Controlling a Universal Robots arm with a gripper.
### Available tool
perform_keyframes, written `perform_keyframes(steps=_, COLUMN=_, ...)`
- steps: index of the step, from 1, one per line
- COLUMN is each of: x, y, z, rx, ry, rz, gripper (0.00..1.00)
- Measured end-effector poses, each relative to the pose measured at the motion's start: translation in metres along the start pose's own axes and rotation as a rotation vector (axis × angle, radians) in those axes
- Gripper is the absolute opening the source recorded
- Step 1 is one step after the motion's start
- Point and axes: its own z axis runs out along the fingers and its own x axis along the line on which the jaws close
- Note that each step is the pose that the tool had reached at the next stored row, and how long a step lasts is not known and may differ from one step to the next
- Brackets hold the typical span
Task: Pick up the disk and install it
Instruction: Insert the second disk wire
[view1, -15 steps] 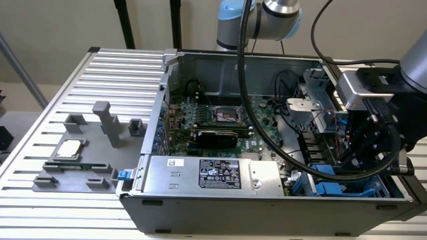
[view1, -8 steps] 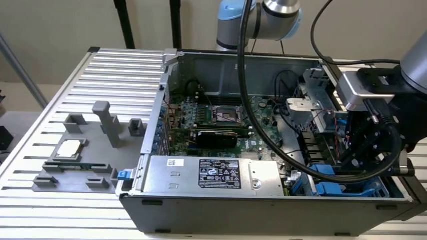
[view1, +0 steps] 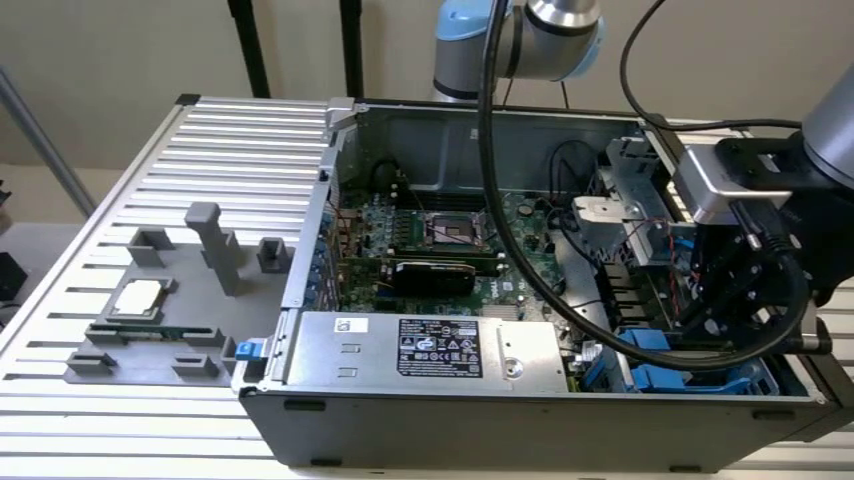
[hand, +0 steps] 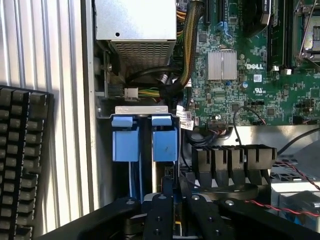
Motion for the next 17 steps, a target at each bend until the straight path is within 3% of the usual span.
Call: perform_keyframes(steps=17, x=0.0012, y=-0.0007, z=0.0008, rx=0.0013, ry=0.0, rz=-0.014, gripper=0.0)
